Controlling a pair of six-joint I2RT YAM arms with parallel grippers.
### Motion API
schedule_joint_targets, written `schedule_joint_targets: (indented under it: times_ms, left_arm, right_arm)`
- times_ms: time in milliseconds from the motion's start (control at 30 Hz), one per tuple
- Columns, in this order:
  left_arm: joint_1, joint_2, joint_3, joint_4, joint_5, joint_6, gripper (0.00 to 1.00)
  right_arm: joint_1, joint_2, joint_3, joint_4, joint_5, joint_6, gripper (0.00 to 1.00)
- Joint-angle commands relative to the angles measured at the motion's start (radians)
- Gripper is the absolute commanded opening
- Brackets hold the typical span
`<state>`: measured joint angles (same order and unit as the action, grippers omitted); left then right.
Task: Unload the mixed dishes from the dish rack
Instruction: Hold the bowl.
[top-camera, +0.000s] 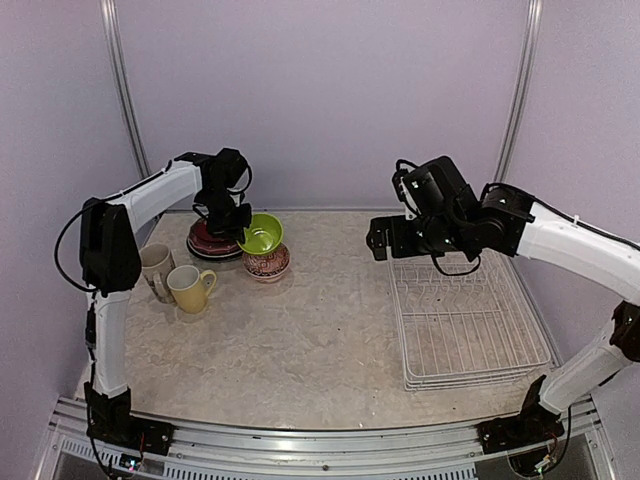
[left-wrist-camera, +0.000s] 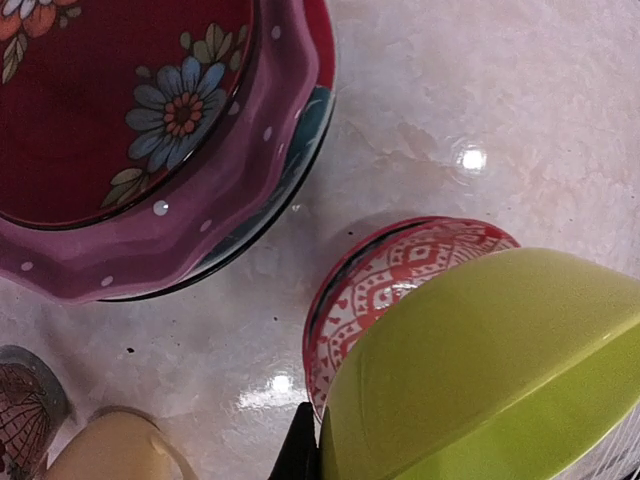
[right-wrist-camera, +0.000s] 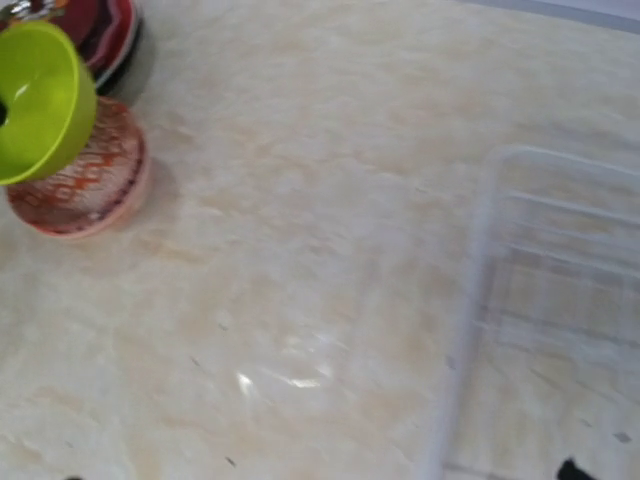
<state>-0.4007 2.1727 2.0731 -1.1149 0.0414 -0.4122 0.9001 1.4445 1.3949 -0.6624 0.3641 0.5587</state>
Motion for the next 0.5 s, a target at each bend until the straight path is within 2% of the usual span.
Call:
schedule_joint_targets:
  times_ms: [0, 67, 267, 367, 467]
  left_arm:
    - [-0.005, 0.075, 0.054, -0.07, -0.011, 0.025, 0.0]
    - [-0.006, 0.086, 0.05, -0.061, 0.0, 0.023, 0.03]
    - [-0.006, 0.106, 0.061, -0.067, 0.006, 0.017, 0.2]
    - [-0.008, 0.095, 0.059, -0.073, -0.006, 0.016, 0.38]
    - [-0.01, 0.04, 0.056, -0.086, -0.022, 0.019, 0.52]
  right_arm:
    - [-0.009, -0.111, -0.085, -0.071, 0.071, 0.039, 1.0]
    - [-0.011, -0.159, -0.111, -0.07, 0.073, 0.057, 1.0]
    - [-0.011, -0.228, -0.141, -0.046, 0.08, 0.071, 1.0]
    - [-0.013, -0.231, -0.123, -0.045, 0.091, 0.043, 1.0]
    - [-0.018, -0.226, -0.089, -0.036, 0.104, -0.001, 1.0]
